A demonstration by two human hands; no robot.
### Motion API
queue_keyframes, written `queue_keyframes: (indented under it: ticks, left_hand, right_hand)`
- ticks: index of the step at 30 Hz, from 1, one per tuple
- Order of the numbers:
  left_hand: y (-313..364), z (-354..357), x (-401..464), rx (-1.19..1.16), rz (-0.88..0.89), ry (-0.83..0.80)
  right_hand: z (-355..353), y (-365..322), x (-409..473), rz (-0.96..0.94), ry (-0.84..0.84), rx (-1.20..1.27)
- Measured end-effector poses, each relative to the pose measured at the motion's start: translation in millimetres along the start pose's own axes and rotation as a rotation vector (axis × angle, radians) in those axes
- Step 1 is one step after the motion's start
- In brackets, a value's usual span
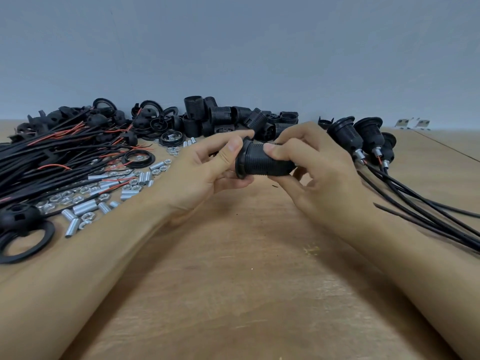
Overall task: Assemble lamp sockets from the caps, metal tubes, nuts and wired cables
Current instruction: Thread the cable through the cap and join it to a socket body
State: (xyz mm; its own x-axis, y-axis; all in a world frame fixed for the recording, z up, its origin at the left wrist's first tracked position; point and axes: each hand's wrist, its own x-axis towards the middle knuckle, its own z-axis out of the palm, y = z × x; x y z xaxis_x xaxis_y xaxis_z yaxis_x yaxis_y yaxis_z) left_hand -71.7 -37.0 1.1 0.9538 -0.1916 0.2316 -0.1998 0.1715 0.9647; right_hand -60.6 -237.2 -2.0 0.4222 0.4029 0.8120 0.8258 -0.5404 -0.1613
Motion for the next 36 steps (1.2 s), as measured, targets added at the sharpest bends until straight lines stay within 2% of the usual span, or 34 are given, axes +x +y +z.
queue_keyframes:
  ticks: [6,9,11,14,16,21,26,30,33,36]
  left_hand:
    - [5,-1,-1,-0.028,-0.164,0.012]
    - [5,-2,-2,-0.023,-0.228,0.036]
    - [5,-4,-3,-0.028,-0.211,0.041]
    - [7,-7,-4,-0.036,-0.136,-0.01]
    - [13,-8,-3,-0.049,-0.079,-0.027]
    - [22,-10,-4,-0.357,0.06,0.077]
    - [11,-2,-2,-0.065,-0.055,0.14]
    - [8,1,-1,-0.015,-0.122,0.092]
    - [8,1,-2,-0.037,-0.061,0.091]
    - [17,-4,-4,-0.189,0.081,0.137]
  right_hand:
    - [1,-2,0,-0.174,0.015,-0.217]
    - [2,-3,1,-0.216,-0.015,-0.239]
    - [0,-2,1,-0.136,-0.055,-0.143]
    - [-8,4,3,0.122,-0.089,0.052]
    - [-11,7,5,0.228,-0.105,0.125]
    - [-7,6,4,0.258,-0.168,0.139]
    - [-7,6,5,0.274,-0.174,0.147]
    - [-7,8,4,0.289,-0.186,0.159]
    - [-7,9,4,0.316,-0.187,0.178]
    - [-7,9,3,0.345,-0.194,0.203]
